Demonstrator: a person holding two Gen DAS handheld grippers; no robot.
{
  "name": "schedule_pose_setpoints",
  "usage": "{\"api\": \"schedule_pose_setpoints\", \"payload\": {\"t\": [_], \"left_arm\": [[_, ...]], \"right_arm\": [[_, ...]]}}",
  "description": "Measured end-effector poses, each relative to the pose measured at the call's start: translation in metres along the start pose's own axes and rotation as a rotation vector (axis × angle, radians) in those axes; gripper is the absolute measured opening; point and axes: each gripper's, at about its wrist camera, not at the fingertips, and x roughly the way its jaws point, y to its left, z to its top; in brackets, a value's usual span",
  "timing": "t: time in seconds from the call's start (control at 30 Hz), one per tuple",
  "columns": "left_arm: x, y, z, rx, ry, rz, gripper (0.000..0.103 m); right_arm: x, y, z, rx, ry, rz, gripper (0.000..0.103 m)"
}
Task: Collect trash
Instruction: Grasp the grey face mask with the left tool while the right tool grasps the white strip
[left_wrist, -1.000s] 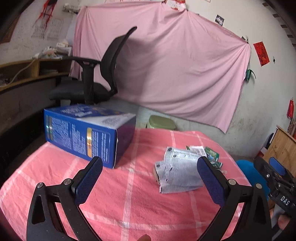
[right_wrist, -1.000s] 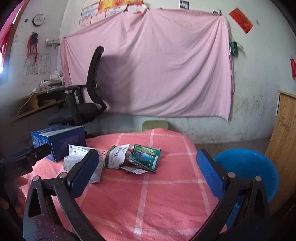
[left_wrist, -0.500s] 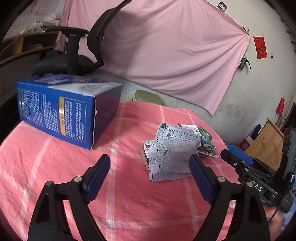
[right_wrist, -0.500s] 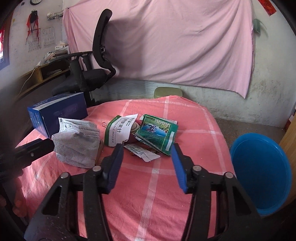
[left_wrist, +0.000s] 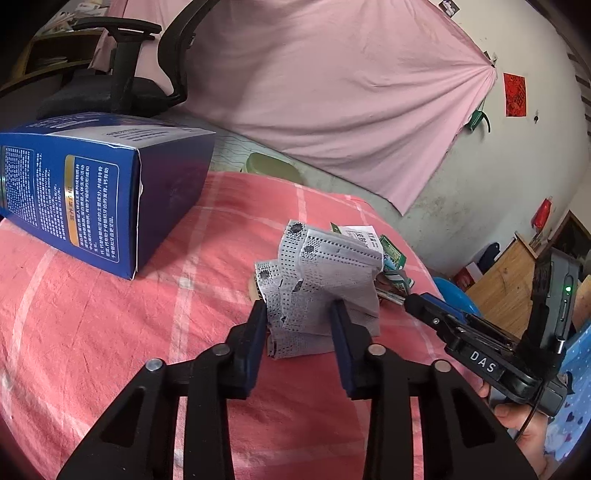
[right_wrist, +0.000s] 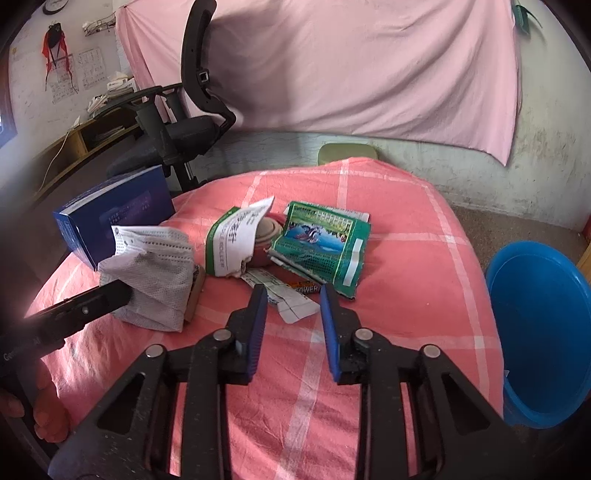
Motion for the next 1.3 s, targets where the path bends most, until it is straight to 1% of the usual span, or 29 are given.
{"api": "schedule_pose_setpoints", "payload": {"t": [0.07,0.1,0.17,0.37,0.5,0.6,0.73,0.83,0.87,0.9,1.07,1.17,1.23,1.27,1.3], "left_arm": [[-0.001,0.003,0.0,-0.013,0.002,-0.01,0.02],[0.002,0.002,-0.001,-0.019,0.004,-0.014,0.019],[0.002,0.004,-0.002,-0.03,0.01,-0.029,0.011],[-0.006,0.0,-0.003,-0.015,-0.013,-0.052,0.003],[-0.013,-0.001,-0.005,-0.008,-0.04,-0.046,0.002],[-0.022,0.001,-0.008,-0.02,-0.075,-0.024,0.002],[-0.029,-0.002,-0.01,-0.017,-0.104,0.004,0.002],[-0.036,-0.004,-0.012,-0.006,-0.134,0.024,0.001],[-0.038,-0.005,-0.013,-0.003,-0.146,0.031,0.001],[-0.04,-0.006,-0.014,-0.002,-0.151,0.035,0.001],[-0.043,-0.006,-0.018,-0.011,-0.155,0.041,0.001],[-0.046,-0.006,-0.021,-0.014,-0.159,0.043,0.001],[-0.049,-0.01,-0.023,-0.001,-0.164,0.049,0.001],[-0.051,-0.013,-0.024,0.01,-0.171,0.051,0.001],[-0.053,-0.015,-0.026,0.02,-0.178,0.053,0.001]], "right_arm": [[0.002,0.001,0.0,-0.005,0.009,0.001,0.046],[0.002,0.003,0.0,-0.011,0.01,0.002,0.047],[0.003,0.006,0.0,-0.024,0.017,0.004,0.047],[0.009,0.009,0.0,-0.036,0.044,0.01,0.047],[0.014,0.009,0.0,-0.038,0.072,0.021,0.047],[0.016,0.011,0.0,-0.048,0.082,0.026,0.047],[0.016,0.014,-0.001,-0.064,0.087,0.027,0.044],[0.017,0.021,-0.002,-0.095,0.096,0.021,0.04],[0.018,0.024,-0.002,-0.107,0.099,0.019,0.037],[0.017,0.027,-0.003,-0.121,0.103,0.021,0.027],[0.01,0.035,-0.009,-0.165,0.097,0.006,0.025],[-0.001,0.038,-0.014,-0.166,0.072,0.004,0.024],[-0.011,0.039,-0.019,-0.157,0.05,0.011,0.022],[-0.015,0.039,-0.021,-0.155,0.04,0.011,0.019],[-0.022,0.041,-0.024,-0.151,0.024,0.013,0.019]]}}
